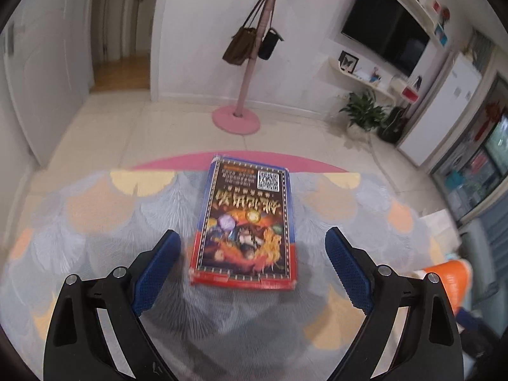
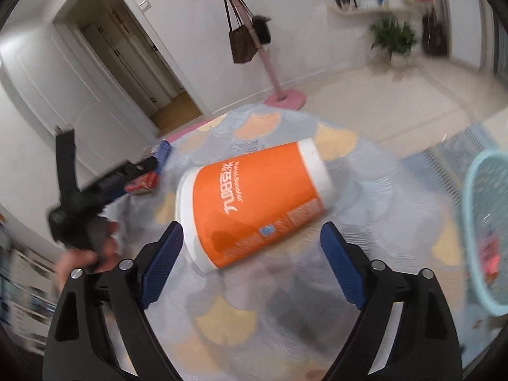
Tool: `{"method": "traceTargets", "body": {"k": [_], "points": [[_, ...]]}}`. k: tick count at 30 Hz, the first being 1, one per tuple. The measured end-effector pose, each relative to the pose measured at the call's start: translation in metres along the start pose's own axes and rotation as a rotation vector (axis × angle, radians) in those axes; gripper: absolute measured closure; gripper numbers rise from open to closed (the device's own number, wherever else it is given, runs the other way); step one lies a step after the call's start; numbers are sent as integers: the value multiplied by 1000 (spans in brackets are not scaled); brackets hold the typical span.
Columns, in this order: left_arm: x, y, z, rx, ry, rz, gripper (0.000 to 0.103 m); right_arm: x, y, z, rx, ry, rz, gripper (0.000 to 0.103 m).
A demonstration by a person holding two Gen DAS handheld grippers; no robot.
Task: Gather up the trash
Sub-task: 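Grasp the red card box with the left tool while the right tool grasps the orange cylinder, then carry the cylinder with the right tool while the left tool carries the card box to the basket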
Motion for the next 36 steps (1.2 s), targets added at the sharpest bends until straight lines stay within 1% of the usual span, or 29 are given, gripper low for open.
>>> {"method": "traceTargets", "body": {"k": [1, 2, 3, 4, 5, 7, 11, 13, 18, 21, 23, 25, 26, 27, 29, 31, 33, 36], "points": [[1, 1, -2, 20, -25, -4, 18, 4, -2, -3, 30, -19, 11, 19], [1, 2, -4, 33, -45, -9, 26, 9, -4, -6, 57, -28, 23, 19], [-1, 3, -5, 52, -58, -15, 36, 13, -7, -7, 74, -35, 32, 19], [-2, 4, -6, 71, -70, -20, 42, 19, -9, -7, 91, -40, 43, 19], [-4, 4, -4, 79, -73, -23, 44, 22, -11, -7, 99, -38, 47, 19], [-9, 6, 1, 60, -44, -30, 45, 28, -16, -3, 96, -16, 44, 19], [-14, 7, 7, 44, -24, -36, 45, 42, -33, 9, 74, 32, 42, 19], [-15, 7, 10, 29, -9, -36, 45, 51, -42, 14, 74, 41, 57, 19], [-18, 8, 17, 4, 14, -48, 45, 76, -54, 35, 28, 110, 80, 20], [-20, 8, 22, -17, 30, -52, 45, 89, -56, 51, -21, 149, 71, 31], [-20, 7, 22, -23, 37, -53, 45, 90, -54, 57, -39, 144, 63, 40], [-21, 8, 22, -18, 46, -61, 45, 87, -52, 63, -56, 147, 47, 43], [-22, 8, 21, -14, 49, -66, 45, 86, -52, 64, -63, 150, 44, 48], [-24, 9, 19, -6, 49, -75, 45, 84, -50, 66, -76, 153, 42, 51], [-26, 11, 17, 10, 51, -88, 45, 77, -46, 67, -90, 149, 33, 64], [-30, 12, 13, 15, 77, -97, 45, 68, -42, 66, -99, 140, 23, 67], [-36, 12, 7, 13, 128, -97, 45, 56, -39, 63, -100, 132, 6, 68], [-50, 13, -11, 61, 161, -136, 45, 34, -33, 56, -118, 129, -26, 68]]}}
Point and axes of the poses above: each gripper's, at about its wrist camera, not at the fingertips, and x roughly the way its jaws point, z to its left, y to its underside, the point moved 1 cm from there along x, roughly the way its jaws point, and after that the axes turned 5 degrees about -x, right-handed, at the moved point
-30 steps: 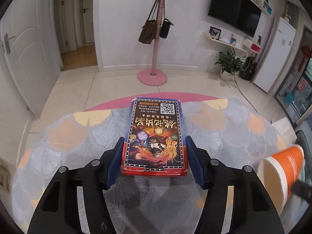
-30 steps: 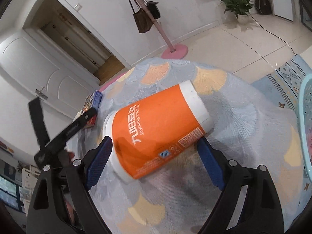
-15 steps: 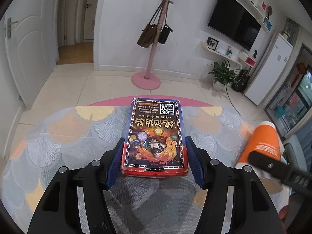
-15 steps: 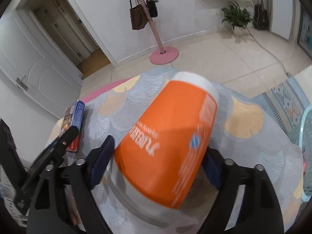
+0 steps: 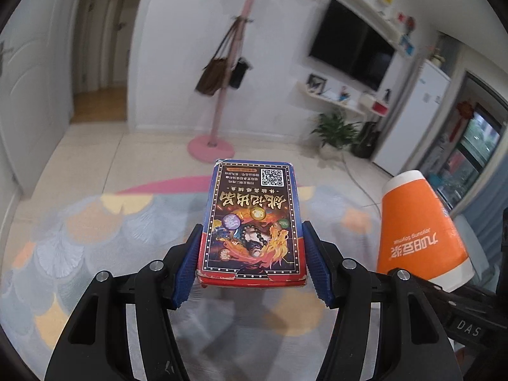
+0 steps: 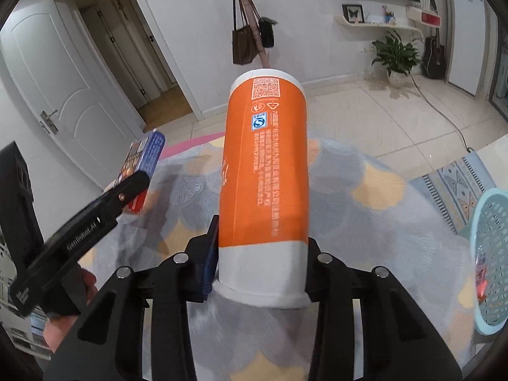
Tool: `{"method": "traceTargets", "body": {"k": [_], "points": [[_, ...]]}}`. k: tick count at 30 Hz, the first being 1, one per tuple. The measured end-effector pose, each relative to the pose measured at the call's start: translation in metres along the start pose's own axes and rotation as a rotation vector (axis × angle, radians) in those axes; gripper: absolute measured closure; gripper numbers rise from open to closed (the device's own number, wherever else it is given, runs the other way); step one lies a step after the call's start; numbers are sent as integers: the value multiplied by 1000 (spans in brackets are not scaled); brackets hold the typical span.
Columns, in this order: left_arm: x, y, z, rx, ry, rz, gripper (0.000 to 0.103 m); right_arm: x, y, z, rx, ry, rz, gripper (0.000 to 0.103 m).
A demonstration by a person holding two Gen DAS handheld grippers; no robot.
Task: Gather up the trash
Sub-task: 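Carry the cylinder with the right tool while the left tool carries the card box to the basket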
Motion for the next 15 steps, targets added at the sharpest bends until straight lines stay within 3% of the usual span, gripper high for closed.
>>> {"method": "traceTargets", "body": {"k": [8, 15], "points": [[-27, 10, -79, 115, 126, -33, 45, -67, 8, -42, 5, 55, -92, 68], [-36, 33, -165, 228, 220, -23, 45, -120, 22, -107, 53, 134, -126, 68]]}}
Point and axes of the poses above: each gripper's, at about its wrist camera, not at the fingertips, and x roughly the way its jaws point, z to its left, y to its underside, the point moved 1 cm from there along x, roughly the way its jaws point, and after that the axes turned 5 degrees about -x, right-handed, at the moved point
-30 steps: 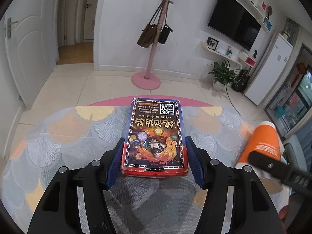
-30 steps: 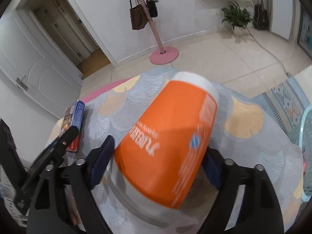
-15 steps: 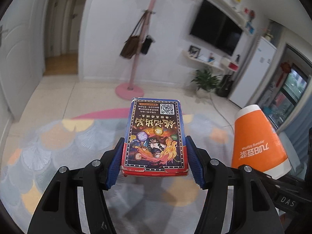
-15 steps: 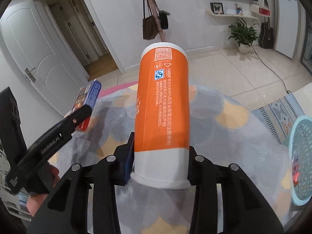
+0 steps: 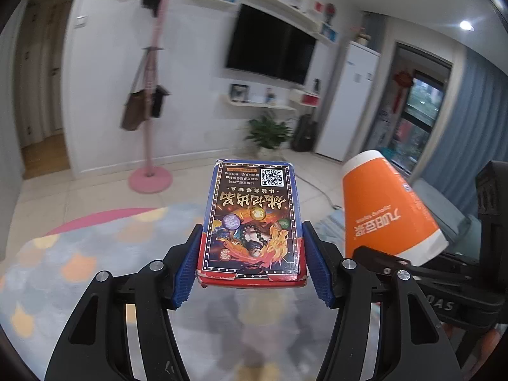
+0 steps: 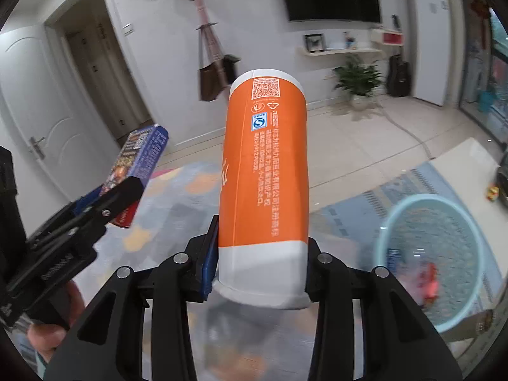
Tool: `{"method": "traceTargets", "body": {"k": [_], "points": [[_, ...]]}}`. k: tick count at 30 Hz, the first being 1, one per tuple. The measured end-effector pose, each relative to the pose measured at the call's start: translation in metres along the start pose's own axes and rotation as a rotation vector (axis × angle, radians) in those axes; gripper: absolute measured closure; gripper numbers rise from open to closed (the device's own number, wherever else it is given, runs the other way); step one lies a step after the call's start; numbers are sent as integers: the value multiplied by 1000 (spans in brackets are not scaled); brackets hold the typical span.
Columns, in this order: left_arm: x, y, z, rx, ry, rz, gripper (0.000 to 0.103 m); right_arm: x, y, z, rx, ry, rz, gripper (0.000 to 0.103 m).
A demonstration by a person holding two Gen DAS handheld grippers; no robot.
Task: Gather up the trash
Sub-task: 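Carry the cylinder with the right tool while the left tool carries the card box to the basket, then open both tools over the blue basket, dropping cylinder and card box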
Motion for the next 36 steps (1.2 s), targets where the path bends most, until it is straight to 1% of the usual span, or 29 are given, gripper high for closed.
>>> {"method": "traceTargets", "body": {"k": [4, 8, 12, 15, 17, 19, 23, 25, 27, 28, 29, 30, 31, 32, 36], "points": [[14, 7, -43, 40, 45, 28, 45, -20, 10, -50, 40, 75, 5, 68], [29, 18, -78, 61, 88, 69, 45, -31, 29, -99, 69, 150, 28, 68], [51, 35, -110, 60, 138, 130, 45, -38, 51, -154, 141, 229, 61, 68], [71, 50, -129, 53, 166, 187, 45, -38, 65, -188, 193, 260, 99, 67], [84, 59, -141, 56, 177, 229, 45, -34, 73, -206, 222, 278, 125, 65], [98, 70, -154, 67, 196, 293, 44, -29, 82, -221, 244, 304, 155, 63], [116, 81, -174, 120, 185, 342, 44, -15, 102, -244, 303, 322, 209, 62], [127, 84, -184, 127, 184, 367, 44, -10, 112, -256, 330, 312, 222, 62], [138, 86, -192, 133, 178, 381, 44, -1, 112, -257, 340, 307, 224, 62], [143, 88, -196, 133, 175, 385, 44, -1, 115, -261, 342, 298, 221, 59], [147, 89, -199, 132, 183, 385, 42, -1, 117, -261, 346, 290, 216, 49], [149, 91, -202, 134, 196, 383, 32, -1, 120, -265, 357, 283, 211, 41], [152, 91, -204, 135, 190, 381, 22, -4, 122, -264, 365, 277, 201, 32], [154, 92, -203, 130, 176, 376, 20, -7, 122, -264, 370, 269, 190, 32], [149, 96, -197, 83, 181, 388, 20, -26, 126, -270, 374, 260, 150, 32]]}}
Point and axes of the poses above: each gripper's, at about its wrist camera, not at the fingertips, and x roughly the way its jaws point, z to its left, y to its underside, the point moved 1 cm from there along x, roughly the way its jaws point, and after that the axes turned 5 degrees about -x, right-handed, at the moved point
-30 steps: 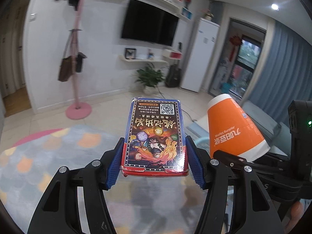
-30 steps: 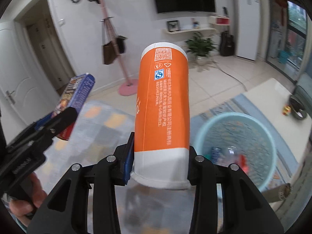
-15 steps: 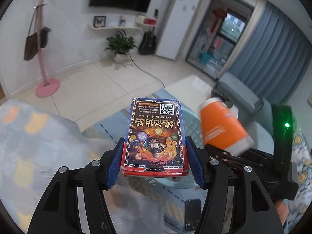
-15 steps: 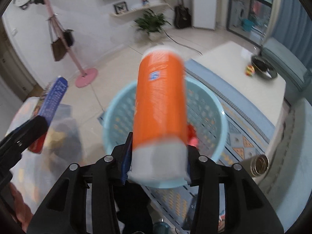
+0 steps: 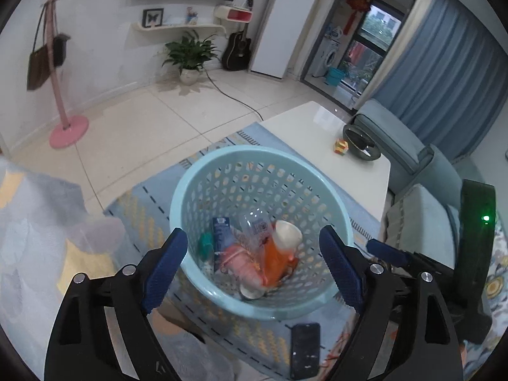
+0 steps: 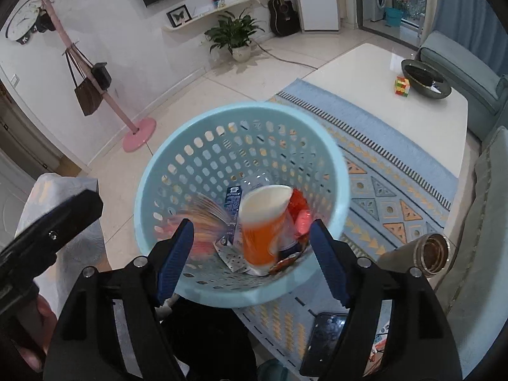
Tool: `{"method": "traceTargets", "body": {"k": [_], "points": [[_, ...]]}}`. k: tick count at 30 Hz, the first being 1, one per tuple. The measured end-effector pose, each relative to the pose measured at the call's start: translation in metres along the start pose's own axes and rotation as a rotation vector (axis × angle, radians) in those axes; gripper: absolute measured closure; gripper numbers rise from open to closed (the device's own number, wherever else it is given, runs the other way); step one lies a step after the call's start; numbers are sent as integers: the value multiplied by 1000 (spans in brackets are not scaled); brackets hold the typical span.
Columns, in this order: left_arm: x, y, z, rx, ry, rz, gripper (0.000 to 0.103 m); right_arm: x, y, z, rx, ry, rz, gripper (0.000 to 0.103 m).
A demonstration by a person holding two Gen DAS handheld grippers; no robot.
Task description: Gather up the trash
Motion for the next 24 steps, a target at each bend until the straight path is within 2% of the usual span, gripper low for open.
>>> {"method": "traceTargets", "body": {"k": [5, 10, 14, 17, 21, 24], "points": [[-25, 5, -5, 11, -13, -41, 20, -29, 8, -3, -21, -43, -40, 31], [-79, 24, -7, 13, -31, -135, 20, -76, 21, 23, -111, -42, -136, 31], [-125, 43, -7, 6, -59, -225, 19, -110, 34, 43, -160, -46, -219, 26], [-150, 60, -3, 1, -97, -292, 17, -131, 48, 59, -197, -15, -283, 25], [-172, 94, 1, 69, -193, -394, 11, -147, 70, 74, -228, 64, -371, 25], [-173, 110, 9, 62, -189, -412, 11, -155, 83, 79, -220, 109, -428, 25]]}}
Point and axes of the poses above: each gripper's, at about its wrist camera, not at the fingertips, and x roughly the way its jaws point, z to its left, y to its underside, the point moved 1 cm from there along x, roughly the way its jaws point, and after that the axes turned 5 degrees about -x, right-handed, at the moved point
